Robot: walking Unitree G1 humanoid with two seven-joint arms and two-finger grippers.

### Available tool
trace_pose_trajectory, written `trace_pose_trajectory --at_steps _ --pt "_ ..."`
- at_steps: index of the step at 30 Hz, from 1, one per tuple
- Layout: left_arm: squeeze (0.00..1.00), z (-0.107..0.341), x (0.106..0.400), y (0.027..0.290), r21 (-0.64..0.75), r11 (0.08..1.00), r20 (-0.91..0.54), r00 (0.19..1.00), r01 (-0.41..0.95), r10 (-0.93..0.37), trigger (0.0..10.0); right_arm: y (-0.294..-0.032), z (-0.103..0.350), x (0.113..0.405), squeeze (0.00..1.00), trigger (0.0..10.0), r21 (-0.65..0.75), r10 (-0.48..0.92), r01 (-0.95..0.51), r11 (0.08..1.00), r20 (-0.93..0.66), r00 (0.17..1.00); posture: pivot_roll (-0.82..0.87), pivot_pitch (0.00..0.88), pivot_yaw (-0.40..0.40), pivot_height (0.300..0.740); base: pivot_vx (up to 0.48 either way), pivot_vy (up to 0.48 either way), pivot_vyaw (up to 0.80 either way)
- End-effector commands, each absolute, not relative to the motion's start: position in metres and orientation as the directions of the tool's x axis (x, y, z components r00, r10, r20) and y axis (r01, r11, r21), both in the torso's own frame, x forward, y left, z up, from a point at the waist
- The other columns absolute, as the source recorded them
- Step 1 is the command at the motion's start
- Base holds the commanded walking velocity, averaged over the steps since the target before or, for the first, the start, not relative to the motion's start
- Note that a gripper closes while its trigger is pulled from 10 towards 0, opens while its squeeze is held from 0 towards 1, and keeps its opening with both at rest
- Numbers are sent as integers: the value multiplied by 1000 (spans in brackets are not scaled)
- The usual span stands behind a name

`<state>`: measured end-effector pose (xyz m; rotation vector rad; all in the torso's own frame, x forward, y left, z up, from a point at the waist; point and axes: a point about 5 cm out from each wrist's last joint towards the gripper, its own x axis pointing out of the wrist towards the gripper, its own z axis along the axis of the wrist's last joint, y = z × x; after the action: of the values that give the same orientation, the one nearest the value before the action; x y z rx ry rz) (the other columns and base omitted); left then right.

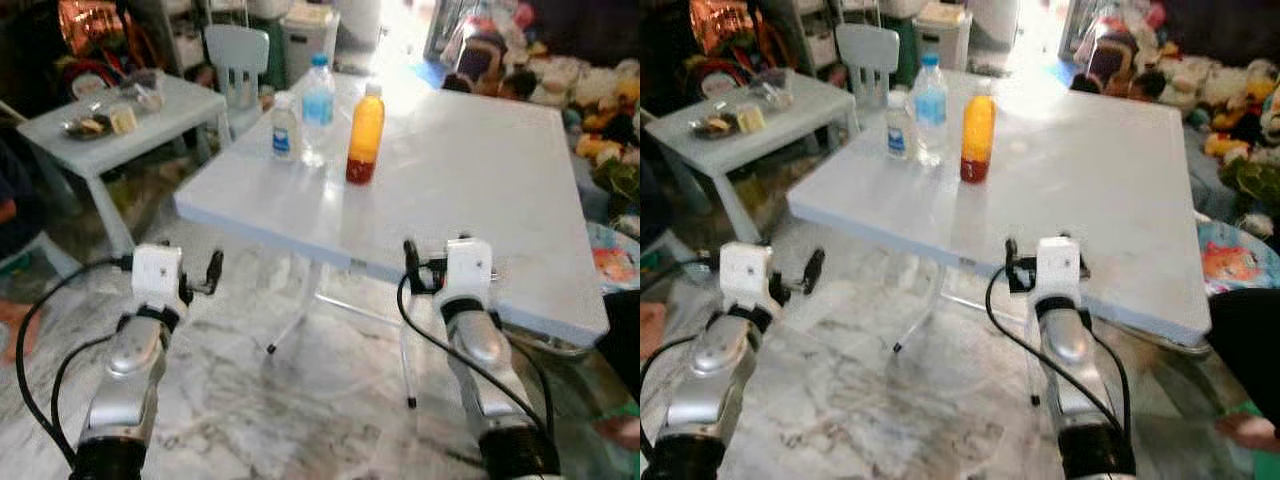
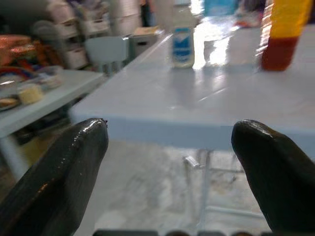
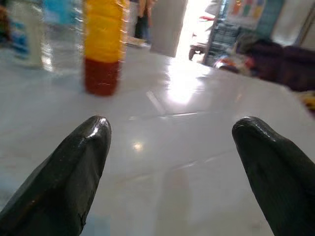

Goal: Restocking fridge

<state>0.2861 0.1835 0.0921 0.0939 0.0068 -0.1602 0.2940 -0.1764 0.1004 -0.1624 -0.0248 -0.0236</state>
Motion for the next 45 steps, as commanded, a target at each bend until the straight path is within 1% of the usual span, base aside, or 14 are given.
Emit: trace_pose_trajectory --at_steps 1,14,18,21,22,24,27,29,34,36,37,38,40,45 --pt "0 97 287 194 109 985 0 991 132 -132 10000 -171 110 297 0 10000 -146 -6 17 989 69 998 12 0 -23 740 386 285 0" --pt "0 96 290 188 105 984 2 990 143 -144 10000 -170 110 296 0 10000 -155 -2 14 988 74 997 9 0 -23 740 388 283 0" --pt "0 94 288 185 123 978 -1 986 166 -167 10000 -167 111 296 0 10000 -136 7 4 991 83 996 9 0 -25 740 424 0 0" --pt "0 94 287 184 124 978 -1 985 170 -171 10000 -166 111 297 0 10000 -153 16 -3 988 84 996 9 0 -25 740 421 0 0" --pt "0 94 287 184 118 978 -3 985 171 -172 10000 -166 110 297 0 10000 -154 16 -5 988 72 997 9 0 -25 740 345 0 -788" --pt "0 92 286 183 119 978 -10 985 174 -174 10000 -165 109 297 0 10000 -114 14 -7 993 60 998 11 0 -28 740 308 0 -781" --pt "0 90 285 184 124 976 -19 984 178 -177 10000 -164 109 297 0 10000 -134 22 -13 991 69 997 10 0 -29 740 90 0 -773" --pt "0 89 283 187 127 976 -25 984 176 -175 10000 -163 108 296 0 10000 -131 28 -20 991 66 997 9 0 -28 740 0 0 -622" --pt "0 87 279 202 111 985 -37 991 134 -131 10000 -162 108 295 0 10000 -138 40 -30 990 68 997 9 0 -30 740 0 0 0" --pt "0 86 274 213 122 987 -45 994 104 -99 10000 -161 109 295 0 10000 -138 41 -31 990 72 997 10 0 -30 740 0 0 0" --pt "0 87 272 219 104 991 -44 996 84 -79 10000 -161 110 295 0 10000 -137 43 -32 990 80 996 10 0 -30 740 0 0 0" --pt "0 87 272 219 104 991 -44 996 84 -79 10000 -161 110 295 0 10000 -137 43 -32 990 80 996 10 0 -30 740 0 0 0" --pt "0 89 267 227 107 992 -46 996 74 -70 10000 -162 116 297 0 10000 -148 43 -28 989 104 994 14 0 -29 740 0 0 0" --pt "0 90 264 229 111 992 -47 997 66 -61 10000 -165 127 303 0 10000 -156 17 6 988 143 990 25 0 -30 740 0 0 0"
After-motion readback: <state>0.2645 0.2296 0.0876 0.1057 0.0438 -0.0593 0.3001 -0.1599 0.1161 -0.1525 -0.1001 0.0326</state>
